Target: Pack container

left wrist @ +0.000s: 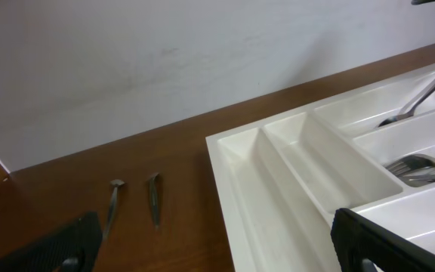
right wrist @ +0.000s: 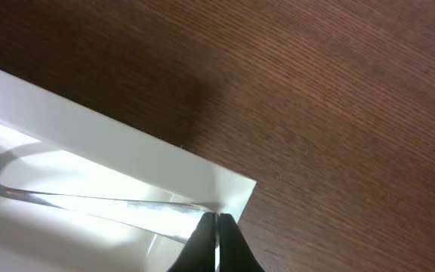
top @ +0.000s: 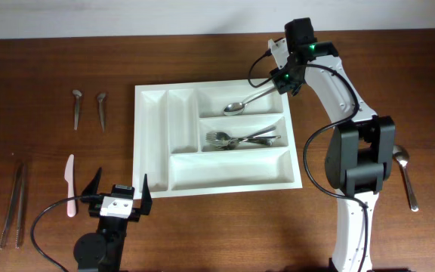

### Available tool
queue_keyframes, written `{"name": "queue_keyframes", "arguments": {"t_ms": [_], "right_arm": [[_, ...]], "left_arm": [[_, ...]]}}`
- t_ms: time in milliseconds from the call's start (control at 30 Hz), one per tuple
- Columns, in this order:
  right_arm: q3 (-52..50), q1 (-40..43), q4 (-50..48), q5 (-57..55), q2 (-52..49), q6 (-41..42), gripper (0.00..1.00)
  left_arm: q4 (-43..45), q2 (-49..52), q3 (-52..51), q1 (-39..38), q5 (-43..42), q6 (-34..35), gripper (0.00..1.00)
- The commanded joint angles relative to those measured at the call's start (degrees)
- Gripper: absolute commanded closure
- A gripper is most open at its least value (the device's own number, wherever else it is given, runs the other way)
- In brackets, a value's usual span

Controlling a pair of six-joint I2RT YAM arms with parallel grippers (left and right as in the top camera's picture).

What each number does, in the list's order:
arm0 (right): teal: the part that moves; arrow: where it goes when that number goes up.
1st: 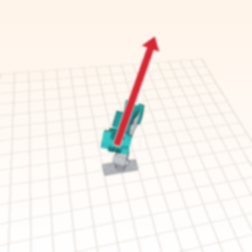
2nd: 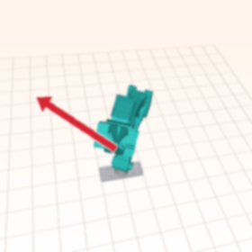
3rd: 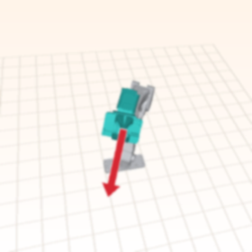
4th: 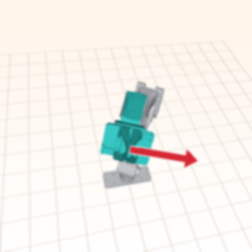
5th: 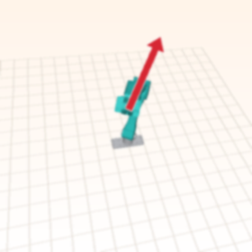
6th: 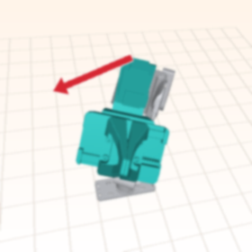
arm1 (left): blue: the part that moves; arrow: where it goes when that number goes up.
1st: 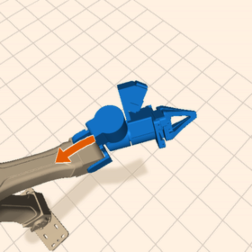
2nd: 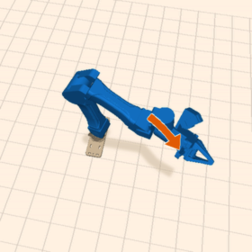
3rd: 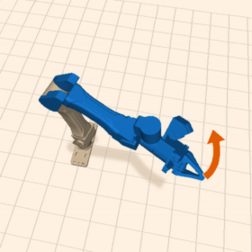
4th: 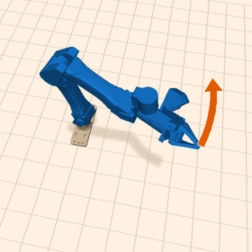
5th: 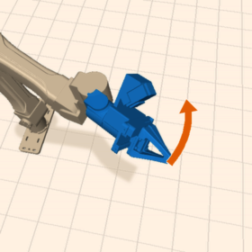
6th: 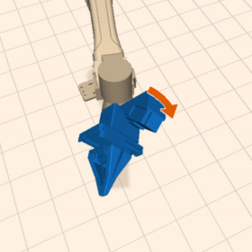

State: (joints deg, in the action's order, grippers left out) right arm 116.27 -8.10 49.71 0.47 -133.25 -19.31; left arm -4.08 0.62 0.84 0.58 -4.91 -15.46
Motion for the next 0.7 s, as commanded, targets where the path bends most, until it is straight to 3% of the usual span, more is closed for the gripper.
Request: {"name": "queue_keyframes", "arguments": {"t_ms": [0,667], "right_arm": [[1.0,-0.5,-0.2,-2.8,-1.0,0.2,0.96],[1.0,-0.6,0.9,0.6,-1.9,0.0,0.96]], "left_arm": [[-0.2,-0.3,-0.3,0.3,0.2,-0.5,0.01],[-0.2,-0.3,-0.3,0.3,0.2,-0.5,0.01]]}}
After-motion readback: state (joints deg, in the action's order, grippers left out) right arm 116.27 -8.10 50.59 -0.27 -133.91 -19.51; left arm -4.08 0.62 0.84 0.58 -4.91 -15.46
